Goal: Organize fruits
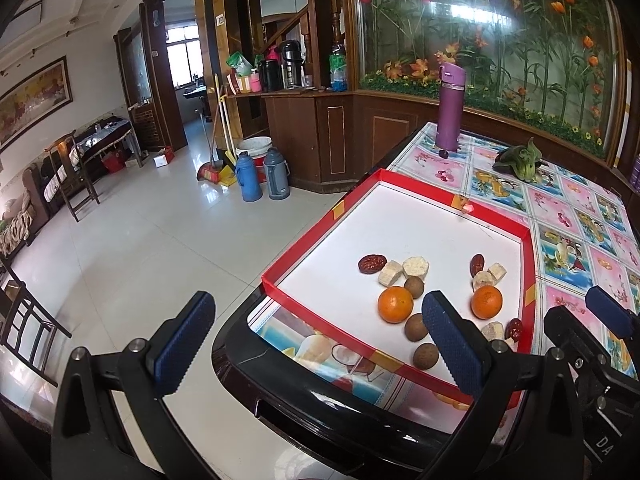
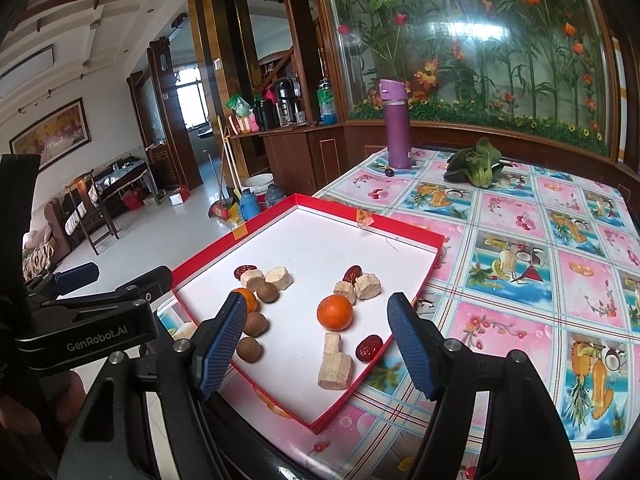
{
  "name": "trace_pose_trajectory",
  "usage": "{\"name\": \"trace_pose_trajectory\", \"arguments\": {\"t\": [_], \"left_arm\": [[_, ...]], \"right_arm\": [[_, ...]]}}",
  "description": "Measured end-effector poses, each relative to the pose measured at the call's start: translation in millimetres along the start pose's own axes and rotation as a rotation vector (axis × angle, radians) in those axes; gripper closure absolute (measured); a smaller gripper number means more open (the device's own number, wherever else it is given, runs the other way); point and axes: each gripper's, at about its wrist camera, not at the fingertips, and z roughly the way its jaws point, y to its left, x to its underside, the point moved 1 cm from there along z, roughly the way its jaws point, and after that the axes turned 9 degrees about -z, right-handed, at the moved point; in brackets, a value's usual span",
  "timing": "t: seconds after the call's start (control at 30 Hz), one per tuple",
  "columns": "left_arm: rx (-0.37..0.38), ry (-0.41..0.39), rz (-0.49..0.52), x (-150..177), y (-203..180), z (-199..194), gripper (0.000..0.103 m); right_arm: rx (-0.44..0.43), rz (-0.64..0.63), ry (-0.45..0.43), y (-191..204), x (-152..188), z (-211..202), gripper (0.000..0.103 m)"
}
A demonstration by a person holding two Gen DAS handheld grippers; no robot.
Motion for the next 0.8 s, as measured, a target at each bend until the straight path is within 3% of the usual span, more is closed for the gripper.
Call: {"name": "trace_pose_trajectory", "arguments": {"t": [0.8], "left_arm": [[-0.005, 0.024, -0.027, 0.3, 31.5, 22.8, 0.0]], "right_arm": [[0.037, -0.046, 0.011, 19.8, -19.0, 20.8, 0.031]]}}
